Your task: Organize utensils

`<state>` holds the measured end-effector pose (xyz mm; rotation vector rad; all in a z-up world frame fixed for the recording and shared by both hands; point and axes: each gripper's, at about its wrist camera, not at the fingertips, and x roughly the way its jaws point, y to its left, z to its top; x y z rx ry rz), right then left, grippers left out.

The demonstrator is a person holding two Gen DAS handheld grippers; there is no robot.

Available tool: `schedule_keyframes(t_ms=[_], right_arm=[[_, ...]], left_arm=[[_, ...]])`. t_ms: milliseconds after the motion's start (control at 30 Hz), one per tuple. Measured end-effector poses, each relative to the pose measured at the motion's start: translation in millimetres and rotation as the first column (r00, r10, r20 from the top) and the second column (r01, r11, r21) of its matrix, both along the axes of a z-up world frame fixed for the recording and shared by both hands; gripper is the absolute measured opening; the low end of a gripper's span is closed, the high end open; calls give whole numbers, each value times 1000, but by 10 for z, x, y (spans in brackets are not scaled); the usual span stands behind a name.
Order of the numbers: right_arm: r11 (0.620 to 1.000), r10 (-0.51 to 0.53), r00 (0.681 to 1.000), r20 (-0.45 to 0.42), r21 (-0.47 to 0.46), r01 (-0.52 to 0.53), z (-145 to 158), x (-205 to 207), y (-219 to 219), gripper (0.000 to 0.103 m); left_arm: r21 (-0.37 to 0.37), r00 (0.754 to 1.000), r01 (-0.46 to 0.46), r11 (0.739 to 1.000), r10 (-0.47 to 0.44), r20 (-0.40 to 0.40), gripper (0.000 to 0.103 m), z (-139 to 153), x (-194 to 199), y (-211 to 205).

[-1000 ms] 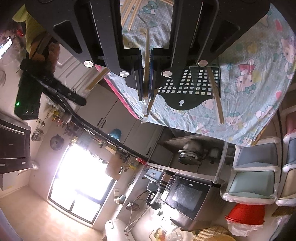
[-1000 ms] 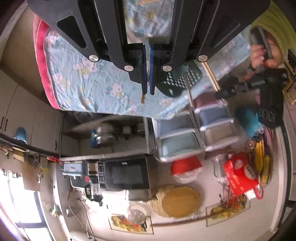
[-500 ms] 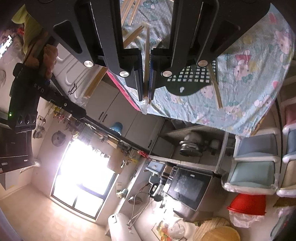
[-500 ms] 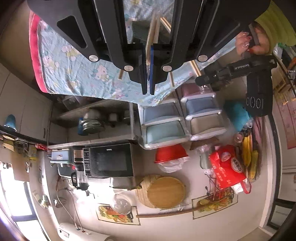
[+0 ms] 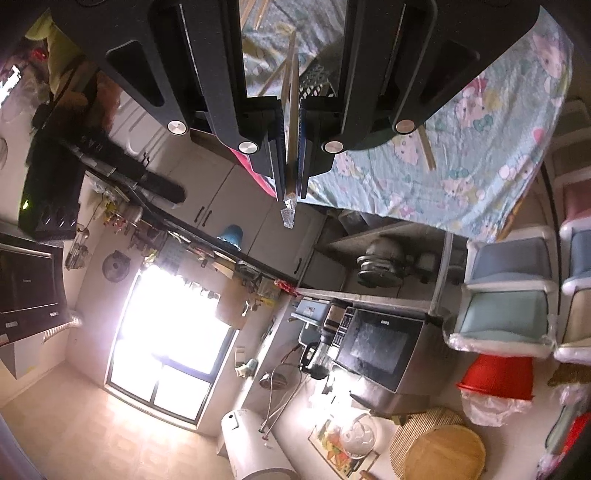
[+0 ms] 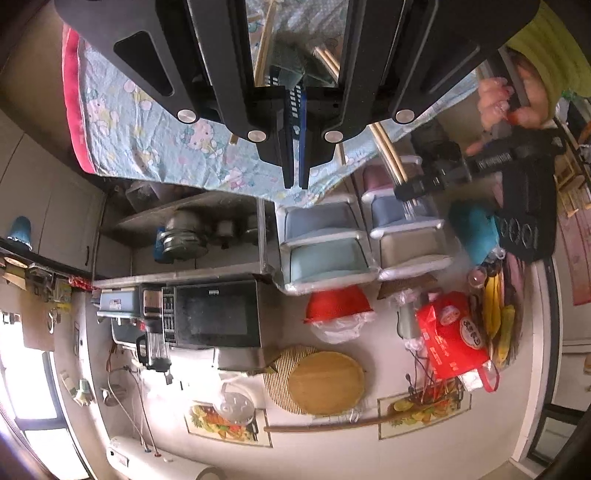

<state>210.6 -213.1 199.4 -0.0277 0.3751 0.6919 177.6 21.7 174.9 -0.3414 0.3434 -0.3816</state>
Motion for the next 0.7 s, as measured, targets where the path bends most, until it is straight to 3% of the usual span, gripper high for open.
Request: schedule_keyframes(t_ms=[133, 200, 233, 267, 433, 700], right_arm=[[999, -32, 996, -81, -44, 28, -283, 194, -11, 4], [996, -52, 991, -120, -75, 43, -476, 295, -26, 21], [994, -73, 986, -147, -86, 61, -604, 358, -43, 46], [994, -84, 983, -164, -86, 70, -687, 394, -49, 54], [992, -95, 967, -235, -104, 72, -1045, 575, 4, 54], [990, -65, 960, -272, -141, 27, -1273, 767, 246, 51]], left_arm=[[9, 1000, -7, 1000, 7, 14, 3, 91, 34, -11], [10, 1000, -12, 1000, 12, 21, 3, 124, 62, -3], [10, 1000, -19, 1000, 18, 24, 3, 139, 81, 0], [9, 999, -21, 1000, 21, 26, 3, 149, 95, 3], [19, 999, -48, 999, 47, 26, 3, 170, 200, 20], [49, 996, -83, 995, 82, 16, 3, 150, 367, 45]])
